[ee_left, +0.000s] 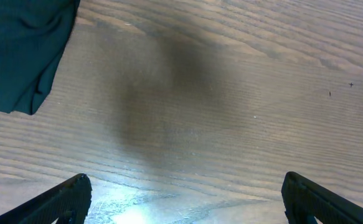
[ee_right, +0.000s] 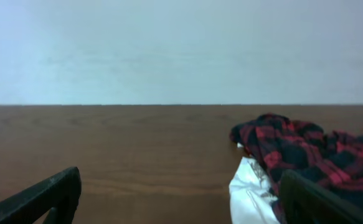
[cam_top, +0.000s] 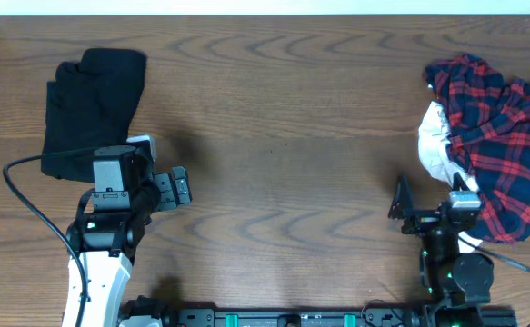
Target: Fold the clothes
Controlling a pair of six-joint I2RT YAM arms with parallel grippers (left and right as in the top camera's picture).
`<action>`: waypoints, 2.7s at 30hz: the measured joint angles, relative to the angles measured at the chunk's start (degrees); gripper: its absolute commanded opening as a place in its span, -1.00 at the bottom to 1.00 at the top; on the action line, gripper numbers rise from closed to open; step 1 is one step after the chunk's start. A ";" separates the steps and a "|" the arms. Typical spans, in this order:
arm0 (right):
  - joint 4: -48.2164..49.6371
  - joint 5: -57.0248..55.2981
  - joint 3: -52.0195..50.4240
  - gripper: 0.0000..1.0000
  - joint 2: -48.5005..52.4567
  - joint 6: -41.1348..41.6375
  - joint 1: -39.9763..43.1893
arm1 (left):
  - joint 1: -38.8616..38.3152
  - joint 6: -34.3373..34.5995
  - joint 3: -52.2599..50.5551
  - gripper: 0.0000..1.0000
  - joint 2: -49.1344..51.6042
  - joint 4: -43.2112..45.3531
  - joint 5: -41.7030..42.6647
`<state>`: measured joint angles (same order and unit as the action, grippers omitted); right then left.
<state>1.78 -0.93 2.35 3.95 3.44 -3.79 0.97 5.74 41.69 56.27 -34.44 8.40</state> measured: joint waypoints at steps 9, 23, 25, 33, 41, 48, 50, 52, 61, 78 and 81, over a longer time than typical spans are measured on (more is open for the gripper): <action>-5.79 3.39 -1.84 0.99 -3.13 -5.55 2.19 | 0.00 0.00 0.00 0.96 -0.02 0.00 0.00; -5.77 3.52 -1.84 0.98 -3.21 -7.28 2.29 | 0.00 0.00 0.00 0.96 0.00 0.00 -0.02; -5.77 3.52 -1.84 0.98 -3.21 -7.28 2.29 | 0.00 0.00 0.00 0.96 0.00 0.00 0.00; -5.77 3.52 -1.84 0.98 -3.21 -7.48 2.29 | 0.00 0.00 0.00 0.96 0.00 0.00 -0.02; -5.77 3.52 -1.84 0.99 -3.21 -7.48 2.29 | 0.00 0.00 0.00 0.96 0.00 0.00 0.00; -5.77 3.52 -1.84 0.98 -3.21 -7.48 2.29 | 0.00 0.00 0.00 0.96 0.00 0.00 -0.02; -5.77 3.52 -1.84 0.99 -3.21 -7.48 2.29 | 0.00 0.00 0.00 0.96 -0.02 0.00 -0.02; -5.77 3.52 -1.84 0.98 -3.21 -7.48 2.29 | 0.00 0.00 0.00 0.96 0.00 0.00 -0.02; -5.77 3.52 -1.84 0.98 -3.21 -7.48 2.29 | 0.00 -0.70 -0.15 0.96 -7.56 -0.07 -4.66; -5.75 3.52 -1.84 0.99 -3.23 -7.48 2.29 | 0.00 -3.93 -25.14 0.96 -36.22 24.48 -7.37; -5.77 3.52 -1.84 0.98 -3.23 -7.48 2.29 | 0.00 -4.13 -30.47 0.96 -41.18 31.04 -7.37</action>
<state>-3.99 2.59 0.51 0.71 -4.03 -1.50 0.97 1.61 11.22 15.09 -3.40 1.04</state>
